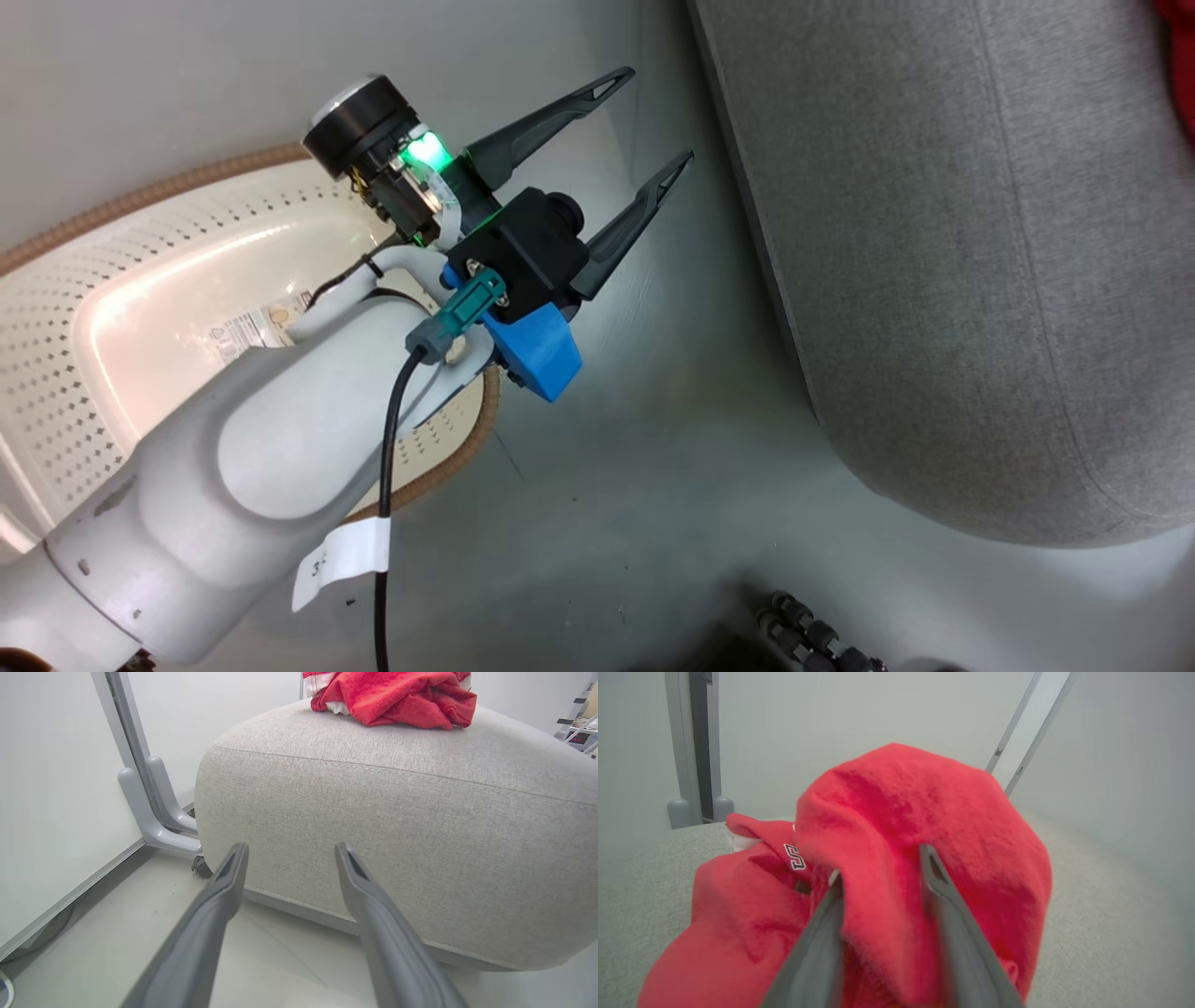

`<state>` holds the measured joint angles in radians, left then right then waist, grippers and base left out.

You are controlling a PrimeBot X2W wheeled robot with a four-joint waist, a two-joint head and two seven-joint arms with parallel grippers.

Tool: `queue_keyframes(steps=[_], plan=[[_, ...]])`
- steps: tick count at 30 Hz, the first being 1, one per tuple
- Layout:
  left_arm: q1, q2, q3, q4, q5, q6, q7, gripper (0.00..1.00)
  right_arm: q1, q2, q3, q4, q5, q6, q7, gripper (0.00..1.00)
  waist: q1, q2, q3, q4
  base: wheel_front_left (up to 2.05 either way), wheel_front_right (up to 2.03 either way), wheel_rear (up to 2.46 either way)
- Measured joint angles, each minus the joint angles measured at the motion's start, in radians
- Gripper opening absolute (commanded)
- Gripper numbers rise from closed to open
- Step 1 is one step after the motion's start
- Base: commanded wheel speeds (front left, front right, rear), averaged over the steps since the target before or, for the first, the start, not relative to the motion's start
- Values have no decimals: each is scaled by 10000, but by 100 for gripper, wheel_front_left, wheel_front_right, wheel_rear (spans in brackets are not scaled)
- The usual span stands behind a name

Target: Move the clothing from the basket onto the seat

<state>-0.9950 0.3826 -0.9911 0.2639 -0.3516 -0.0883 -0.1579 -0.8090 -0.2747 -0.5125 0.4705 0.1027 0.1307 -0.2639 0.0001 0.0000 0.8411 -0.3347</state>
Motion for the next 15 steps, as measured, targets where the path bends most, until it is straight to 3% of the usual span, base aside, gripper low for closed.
queue_keyframes(steps=[9,15], plan=[[689,-617,127,836,-483,215,-826,100,1718,-21,905,-1467,-82,2,0,100,0,0,-1291,150,0,0,0],[1449,-1011,815,1354,-899,460,-1026,100,2729,274,1544,-2638,-357,0,0,100,-1,0,-2540,419,0,0,0]])
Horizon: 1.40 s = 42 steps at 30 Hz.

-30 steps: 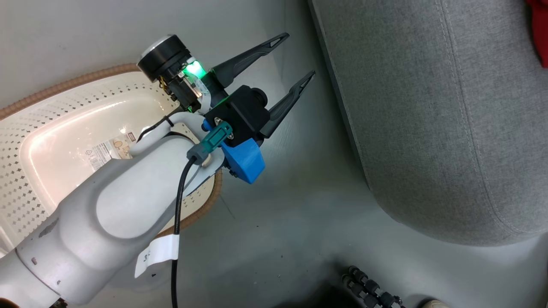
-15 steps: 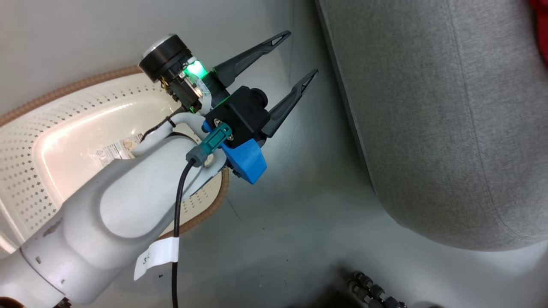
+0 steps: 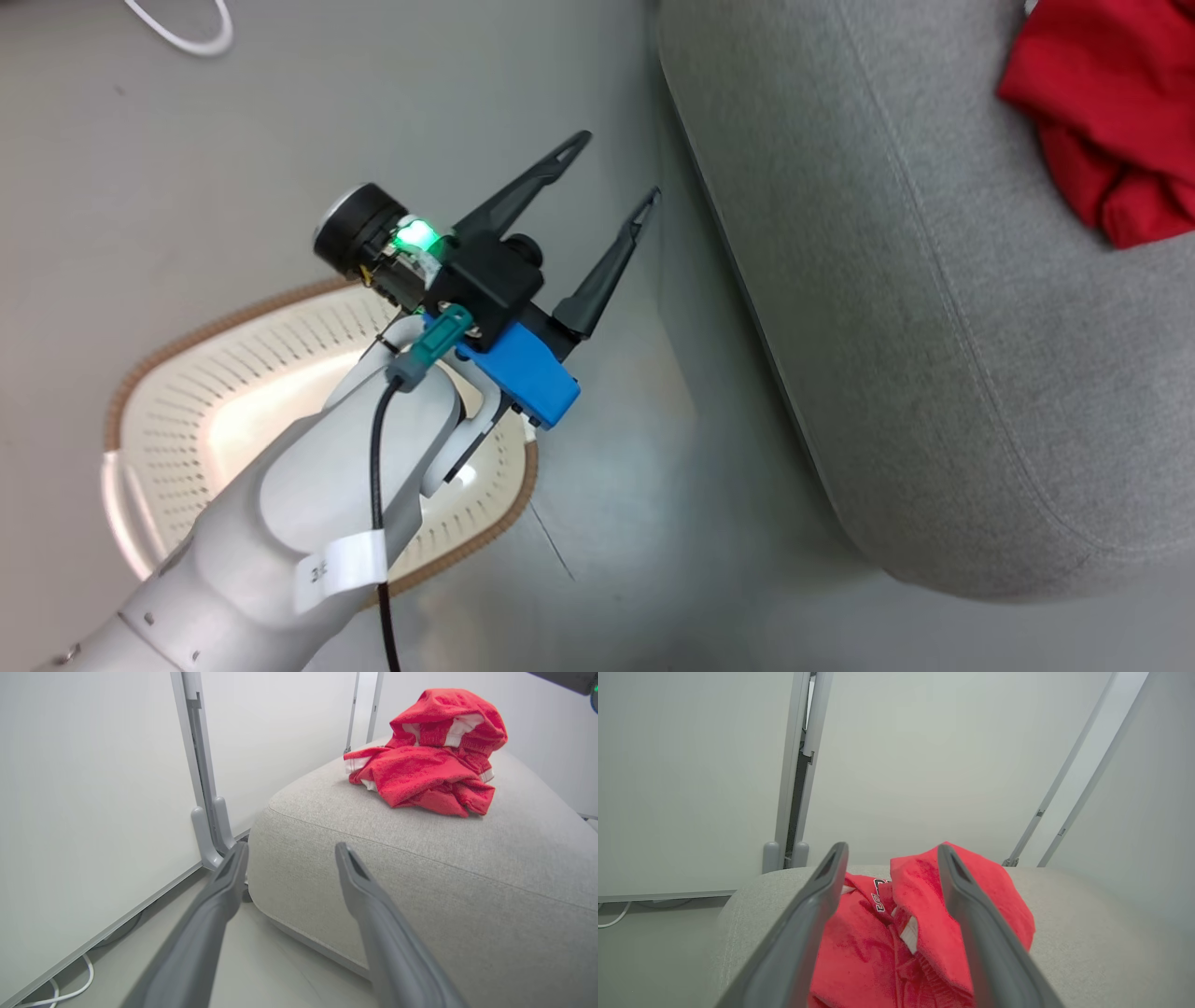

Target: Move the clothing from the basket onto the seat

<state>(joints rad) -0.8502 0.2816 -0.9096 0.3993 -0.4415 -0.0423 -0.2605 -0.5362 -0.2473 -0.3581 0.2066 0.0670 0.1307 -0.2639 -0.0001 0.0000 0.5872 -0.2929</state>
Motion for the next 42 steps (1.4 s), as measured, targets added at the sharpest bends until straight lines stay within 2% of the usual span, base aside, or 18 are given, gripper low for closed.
queue_keyframes(steps=[8,15,17,20,21,26,35,42], plan=[[1456,-180,2153,-650,349,426,-12,100,796,276,1473,-924,-207,0,-2,100,-1,0,-1616,656,0,0,0],[2757,-552,4115,-1060,876,506,-13,100,1269,497,2721,-1170,-203,0,0,100,-1,0,-2716,1531,0,0,0],[3375,-706,4951,-1225,1093,468,-13,100,1552,625,3078,-1237,-184,2,0,100,-1,0,-3138,1905,0,0,0],[3840,-853,5444,-1310,1269,414,-13,100,1759,759,3143,-1243,-102,0,0,100,-1,0,-3414,2139,0,0,0],[4280,-1026,5939,-1407,1383,311,-17,100,1995,825,3264,-1250,-71,0,0,100,-2,0,-3681,2363,0,0,0],[5281,-1333,7056,-1555,1825,48,-23,100,2641,1066,3273,-1114,190,0,0,100,-2,1,-4284,2812,0,0,0],[6563,-1996,8257,-1735,2466,-476,-23,100,3644,1329,3131,-477,343,0,0,100,-1,1,-4976,3295,0,0,0],[7018,-2238,8506,-1572,2721,-719,-23,100,4101,1620,3064,-144,412,0,0,100,-1,0,-5207,3405,0,0,0]])
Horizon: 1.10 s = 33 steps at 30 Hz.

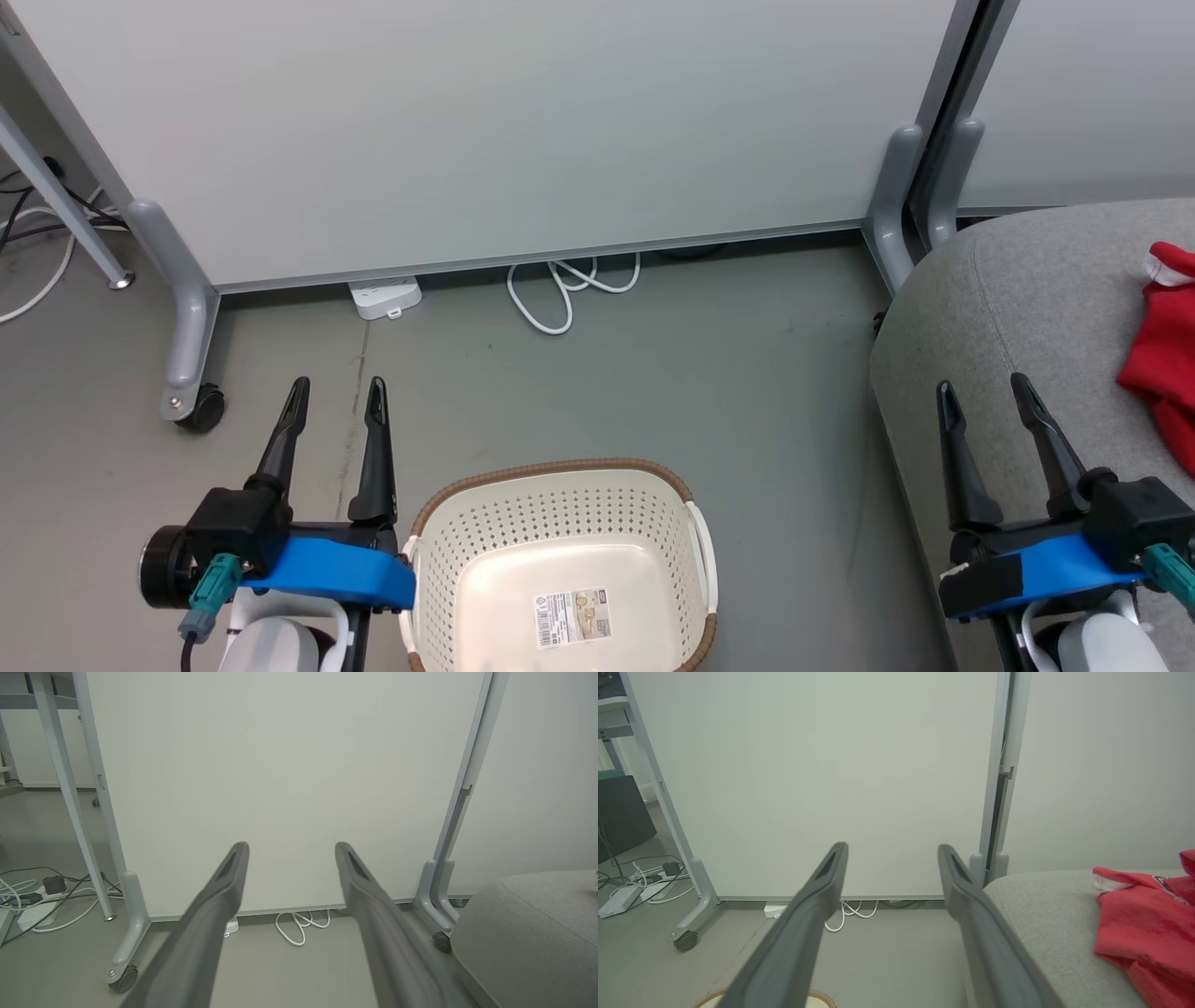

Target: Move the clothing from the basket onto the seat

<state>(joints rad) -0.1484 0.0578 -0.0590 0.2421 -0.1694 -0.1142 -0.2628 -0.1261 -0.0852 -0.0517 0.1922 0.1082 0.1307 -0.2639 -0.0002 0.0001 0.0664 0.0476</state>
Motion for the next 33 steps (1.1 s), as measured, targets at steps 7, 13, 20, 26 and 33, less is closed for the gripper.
queue_keyframes(steps=[7,13,20,26,33], plan=[[256,-58,-35,263,21,-96,0,100,291,186,-46,132,52,0,0,100,0,0,-97,90,0,0,0],[466,-65,-173,374,-284,-100,2,100,374,257,-92,213,140,0,0,100,1,0,-166,141,0,0,0],[529,-67,-190,382,-416,-102,0,100,486,297,-100,305,163,0,0,100,1,0,-224,199,0,0,0],[547,-67,-140,374,-403,-104,0,100,498,314,-50,339,178,0,0,100,1,0,-252,198,0,0,0],[646,-69,-148,523,-364,-96,23,0,518,336,-40,531,176,0,2,0,3,0,-251,198,0,0,0]])
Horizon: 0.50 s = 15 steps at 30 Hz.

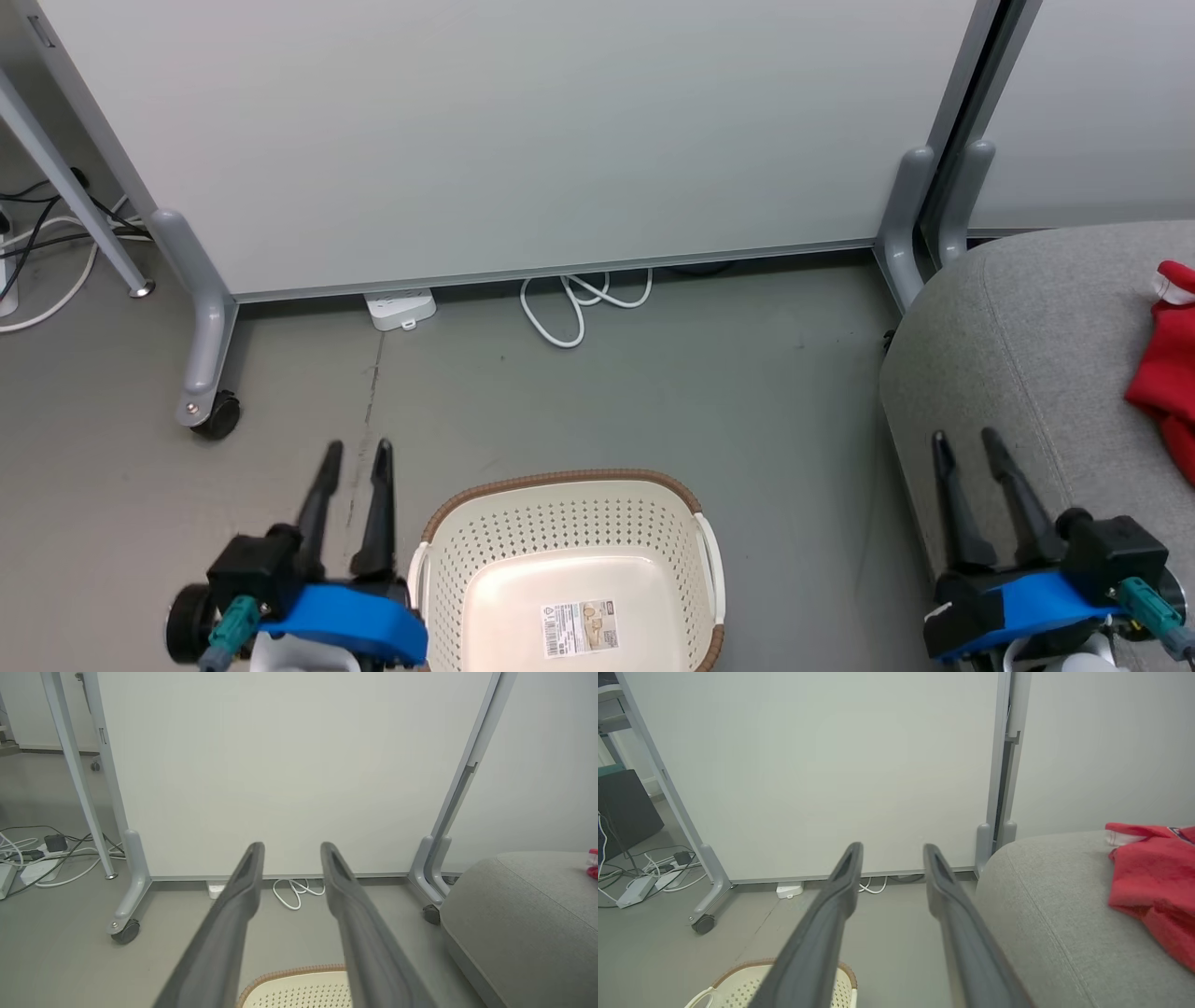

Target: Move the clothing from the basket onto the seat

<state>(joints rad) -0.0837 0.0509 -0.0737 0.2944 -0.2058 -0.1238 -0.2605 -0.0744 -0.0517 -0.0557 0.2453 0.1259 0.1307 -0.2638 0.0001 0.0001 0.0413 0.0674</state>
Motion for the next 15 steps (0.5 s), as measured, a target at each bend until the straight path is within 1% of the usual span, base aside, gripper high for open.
queue_keyframes(steps=[5,15], plan=[[425,-8,-23,435,-90,0,52,0,150,46,-2,466,19,0,81,0,0,0,-3,-3,0,0,0],[476,10,88,412,-1960,0,485,0,181,59,-92,522,1910,0,596,0,0,0,-34,-58,0,0,0]])
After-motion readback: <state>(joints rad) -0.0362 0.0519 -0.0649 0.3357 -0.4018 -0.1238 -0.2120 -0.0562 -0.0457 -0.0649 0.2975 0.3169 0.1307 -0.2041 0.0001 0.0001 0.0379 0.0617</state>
